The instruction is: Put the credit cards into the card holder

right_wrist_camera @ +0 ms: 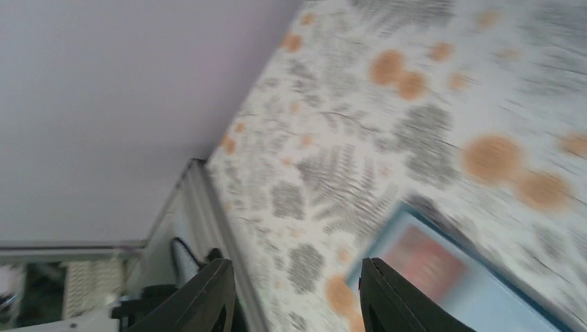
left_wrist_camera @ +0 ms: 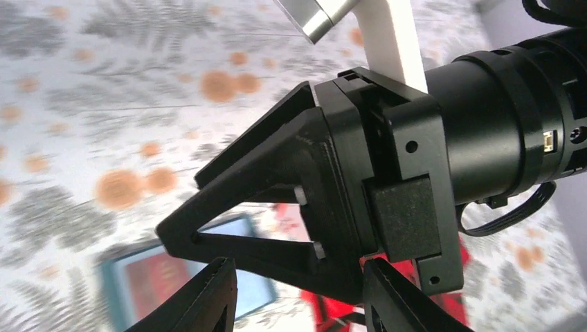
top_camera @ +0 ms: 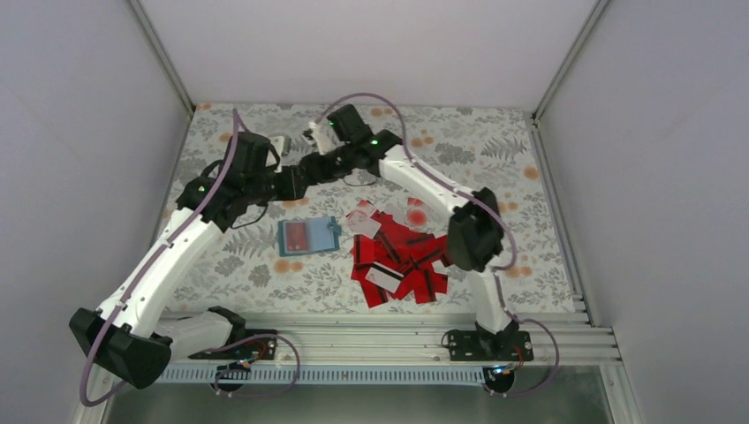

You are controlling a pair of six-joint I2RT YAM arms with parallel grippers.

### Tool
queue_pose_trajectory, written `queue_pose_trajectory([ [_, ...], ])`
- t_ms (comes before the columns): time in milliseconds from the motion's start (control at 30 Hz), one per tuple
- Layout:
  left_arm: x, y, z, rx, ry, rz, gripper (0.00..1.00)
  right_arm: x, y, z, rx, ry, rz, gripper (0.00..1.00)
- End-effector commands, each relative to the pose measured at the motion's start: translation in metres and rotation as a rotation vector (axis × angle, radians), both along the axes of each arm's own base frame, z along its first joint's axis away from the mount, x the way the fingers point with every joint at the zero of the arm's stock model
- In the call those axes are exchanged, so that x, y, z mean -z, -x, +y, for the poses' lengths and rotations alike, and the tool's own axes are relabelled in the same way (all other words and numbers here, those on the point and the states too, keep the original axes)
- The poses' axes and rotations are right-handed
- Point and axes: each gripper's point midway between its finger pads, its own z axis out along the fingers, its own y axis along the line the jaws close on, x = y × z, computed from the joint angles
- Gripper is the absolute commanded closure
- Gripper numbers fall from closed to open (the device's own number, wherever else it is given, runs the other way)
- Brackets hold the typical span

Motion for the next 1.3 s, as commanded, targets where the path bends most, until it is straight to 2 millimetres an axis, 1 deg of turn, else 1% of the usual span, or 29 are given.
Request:
queue_pose_trajectory([
  [0, 0.022, 0.000, -0.025, 0.127, 0.037, 0.018, 0.54, -0.001, -0.019, -0.091, 0.204, 0.184, -0.069, 0.53],
  [33, 0.027, 0.003, -0.034, 0.170, 0.050, 0.024, 0.54, 0.004, -0.018, -0.107, 0.223, 0.205, -0.064, 0.53],
  [67, 0.031, 0.006, -0.043, 0.209, 0.056, 0.027, 0.54, 0.016, -0.011, -0.124, 0.236, 0.240, -0.051, 0.52],
  [100, 0.037, 0.011, -0.050, 0.247, 0.059, 0.033, 0.54, 0.016, -0.011, -0.136, 0.255, 0.253, -0.064, 0.52],
  [133, 0.043, 0.015, -0.058, 0.278, 0.056, 0.044, 0.54, 0.029, -0.002, -0.151, 0.265, 0.293, -0.051, 0.52],
  [233, 0.062, 0.031, -0.077, 0.355, 0.054, 0.077, 0.54, 0.049, 0.020, -0.183, 0.283, 0.354, -0.024, 0.48],
  [267, 0.068, 0.036, -0.083, 0.377, 0.056, 0.090, 0.54, 0.059, 0.029, -0.191, 0.282, 0.371, -0.002, 0.48],
  [300, 0.073, 0.042, -0.090, 0.396, 0.060, 0.105, 0.54, 0.061, 0.038, -0.198, 0.287, 0.373, 0.008, 0.48],
  [400, 0.084, 0.057, -0.108, 0.441, 0.063, 0.136, 0.54, 0.074, 0.063, -0.211, 0.294, 0.384, 0.066, 0.47],
  [500, 0.095, 0.071, -0.121, 0.467, 0.069, 0.162, 0.54, 0.085, 0.081, -0.225, 0.327, 0.403, 0.112, 0.47],
  [567, 0.106, 0.081, -0.127, 0.483, 0.065, 0.191, 0.54, 0.091, 0.091, -0.233, 0.359, 0.421, 0.142, 0.46],
  [667, 0.116, 0.095, -0.139, 0.532, 0.059, 0.220, 0.54, 0.096, 0.106, -0.242, 0.404, 0.430, 0.223, 0.46],
  [767, 0.123, 0.108, -0.150, 0.581, 0.027, 0.247, 0.54, 0.094, 0.123, -0.242, 0.412, 0.398, 0.306, 0.45],
  [900, 0.134, 0.120, -0.160, 0.610, 0.014, 0.280, 0.54, 0.097, 0.137, -0.250, 0.458, 0.401, 0.368, 0.39],
  [1000, 0.143, 0.129, -0.162, 0.629, 0.018, 0.323, 0.54, 0.101, 0.144, -0.249, 0.469, 0.375, 0.415, 0.38],
  [1067, 0.152, 0.135, -0.163, 0.640, 0.010, 0.346, 0.54, 0.105, 0.146, -0.249, 0.479, 0.367, 0.442, 0.35],
  [1167, 0.160, 0.142, -0.167, 0.662, 0.001, 0.361, 0.54, 0.110, 0.150, -0.247, 0.483, 0.361, 0.480, 0.33],
  [1267, 0.165, 0.143, -0.174, 0.691, -0.018, 0.353, 0.53, 0.113, 0.154, -0.244, 0.473, 0.335, 0.519, 0.26],
])
